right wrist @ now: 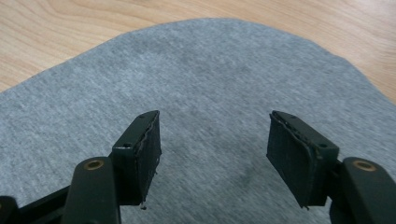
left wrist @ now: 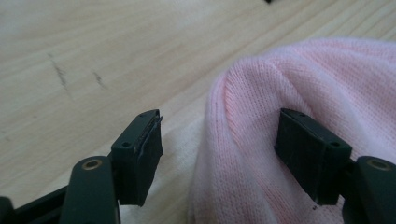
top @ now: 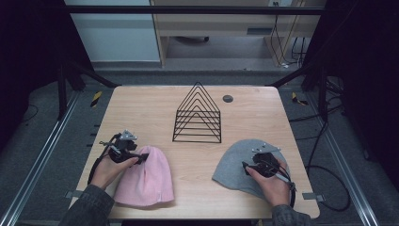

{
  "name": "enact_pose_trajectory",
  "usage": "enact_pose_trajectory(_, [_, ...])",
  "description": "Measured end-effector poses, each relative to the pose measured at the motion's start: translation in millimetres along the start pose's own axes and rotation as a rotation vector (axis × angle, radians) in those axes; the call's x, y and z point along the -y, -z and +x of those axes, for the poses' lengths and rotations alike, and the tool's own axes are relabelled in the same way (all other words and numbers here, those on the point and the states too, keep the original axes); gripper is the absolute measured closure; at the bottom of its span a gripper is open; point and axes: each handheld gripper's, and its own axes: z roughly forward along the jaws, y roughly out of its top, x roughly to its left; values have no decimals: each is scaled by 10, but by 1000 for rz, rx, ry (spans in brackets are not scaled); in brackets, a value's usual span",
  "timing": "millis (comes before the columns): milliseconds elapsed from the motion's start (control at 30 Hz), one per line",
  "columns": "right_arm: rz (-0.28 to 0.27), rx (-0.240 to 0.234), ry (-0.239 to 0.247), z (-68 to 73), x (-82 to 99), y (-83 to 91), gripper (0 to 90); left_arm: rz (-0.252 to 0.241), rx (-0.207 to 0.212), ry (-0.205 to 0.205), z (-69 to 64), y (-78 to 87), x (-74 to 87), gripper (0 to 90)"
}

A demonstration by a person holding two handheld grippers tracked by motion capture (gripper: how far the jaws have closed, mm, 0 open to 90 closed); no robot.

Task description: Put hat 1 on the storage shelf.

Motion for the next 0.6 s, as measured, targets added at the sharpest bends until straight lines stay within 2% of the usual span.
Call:
enact_pose_trajectory(133, [11, -6, 25, 56, -14, -23, 333, 0, 33, -8, -28, -18, 2, 382])
enact_pose_trajectory(200, [18, -14, 35, 67, -17, -26, 330, 4, 67, 0, -33, -27, 2, 449])
enact_pose_trajectory(400, [16, 1, 27, 52, -16, -24, 328, 41, 74, -45, -75, -31, -1, 627])
enact_pose_trajectory(600, [24, 2, 34, 60, -16, -31, 325, 50, 74, -51, -92, -21, -16, 760])
